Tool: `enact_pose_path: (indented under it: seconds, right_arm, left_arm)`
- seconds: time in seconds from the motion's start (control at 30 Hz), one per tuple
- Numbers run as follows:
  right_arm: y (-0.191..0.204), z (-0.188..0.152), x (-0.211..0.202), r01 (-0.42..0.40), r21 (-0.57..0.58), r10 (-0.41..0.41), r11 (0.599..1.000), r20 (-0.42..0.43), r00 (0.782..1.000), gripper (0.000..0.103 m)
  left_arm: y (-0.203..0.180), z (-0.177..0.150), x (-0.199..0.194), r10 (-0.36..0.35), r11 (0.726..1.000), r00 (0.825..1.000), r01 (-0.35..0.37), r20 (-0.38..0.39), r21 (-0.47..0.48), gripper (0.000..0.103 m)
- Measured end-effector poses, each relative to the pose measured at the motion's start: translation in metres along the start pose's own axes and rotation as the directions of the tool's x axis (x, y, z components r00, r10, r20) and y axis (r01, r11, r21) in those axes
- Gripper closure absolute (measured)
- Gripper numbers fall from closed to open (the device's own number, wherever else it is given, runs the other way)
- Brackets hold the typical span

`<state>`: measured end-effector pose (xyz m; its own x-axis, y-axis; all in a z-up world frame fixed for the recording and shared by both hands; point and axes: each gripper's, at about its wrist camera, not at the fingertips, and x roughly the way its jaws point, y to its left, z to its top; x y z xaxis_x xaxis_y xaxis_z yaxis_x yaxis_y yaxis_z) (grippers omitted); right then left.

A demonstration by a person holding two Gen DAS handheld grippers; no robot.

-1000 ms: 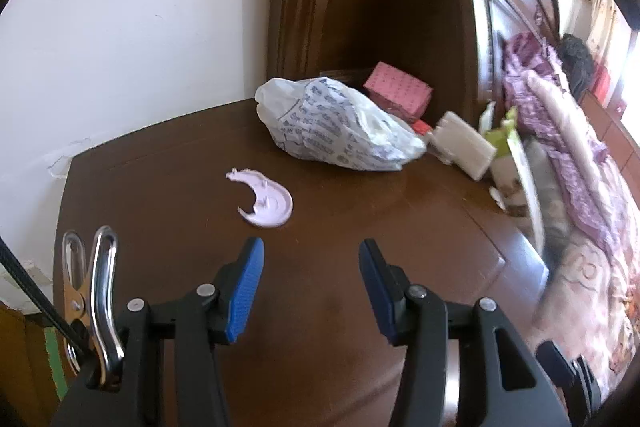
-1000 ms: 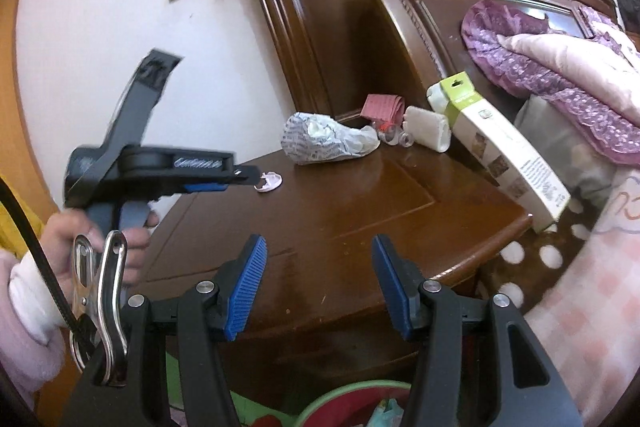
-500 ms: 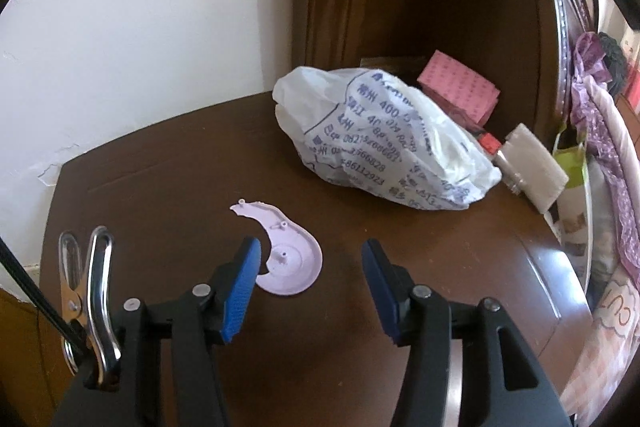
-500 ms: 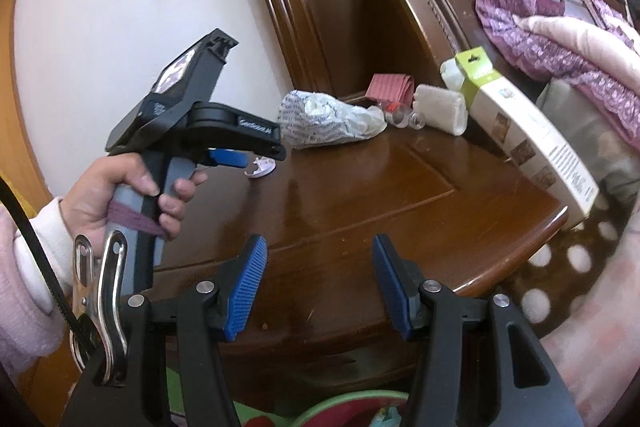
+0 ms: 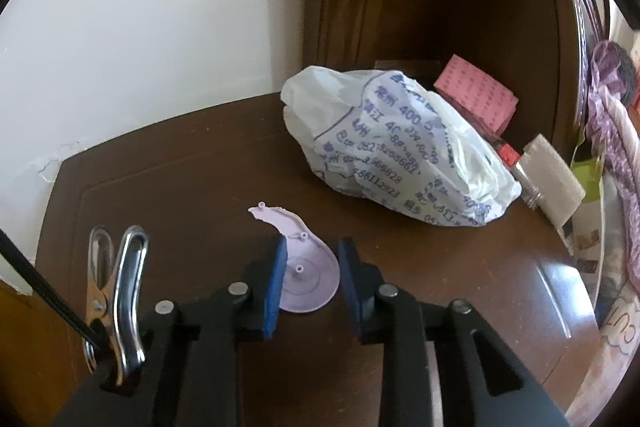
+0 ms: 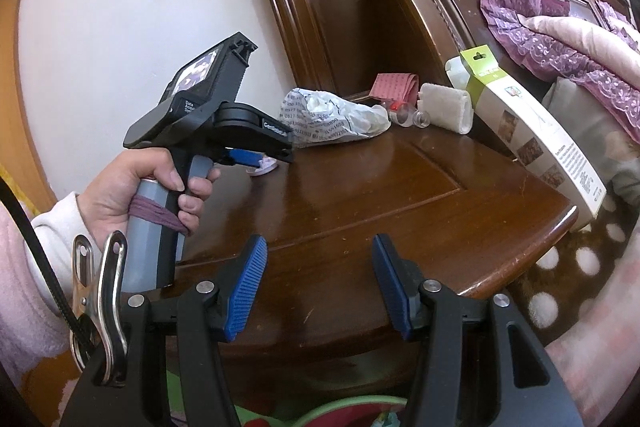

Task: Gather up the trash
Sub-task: 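Close the left gripper on the lavender plastic disc while the right gripper moves to the white printed bag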

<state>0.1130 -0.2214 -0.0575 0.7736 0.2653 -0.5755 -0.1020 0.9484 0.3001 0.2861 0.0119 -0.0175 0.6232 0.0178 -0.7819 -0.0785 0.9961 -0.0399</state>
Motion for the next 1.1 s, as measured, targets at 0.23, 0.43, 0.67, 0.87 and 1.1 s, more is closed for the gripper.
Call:
enact_pose_path:
  seconds: [0.23, 0.43, 0.67, 0.87, 1.1]
  right_arm:
    - [0.001, -0.001, 0.002, 0.012, -0.009, -0.012, 1.000, -0.002, 1.000, 0.047]
    - [-0.008, 0.008, 0.007, 0.000, 0.031, 0.001, 1.000, -0.051, 0.999, 0.047]
    - [-0.004, 0.041, 0.017, 0.041, -0.083, -0.050, 0.996, -0.109, 0.993, 0.047]
    - [0.005, 0.079, 0.045, 0.059, -0.171, -0.087, 0.984, -0.161, 0.983, 0.047]
    - [0.022, 0.109, 0.098, 0.041, -0.223, -0.095, 0.974, -0.237, 0.967, 0.047]
  left_arm:
    - [0.017, -0.018, -0.017, -0.036, 0.998, 0.999, 0.036, -0.006, -0.042, 0.076]
    - [0.021, -0.055, -0.049, -0.072, 0.994, 0.996, 0.076, 0.057, -0.072, 0.076]
    - [0.028, -0.072, -0.068, -0.064, 0.993, 0.990, 0.075, 0.122, -0.088, 0.076]
    - [0.044, -0.074, -0.077, -0.109, 0.984, 0.986, 0.125, 0.129, -0.123, 0.076]
    - [0.063, -0.075, -0.077, -0.106, 0.978, 0.987, 0.126, 0.120, -0.167, 0.076]
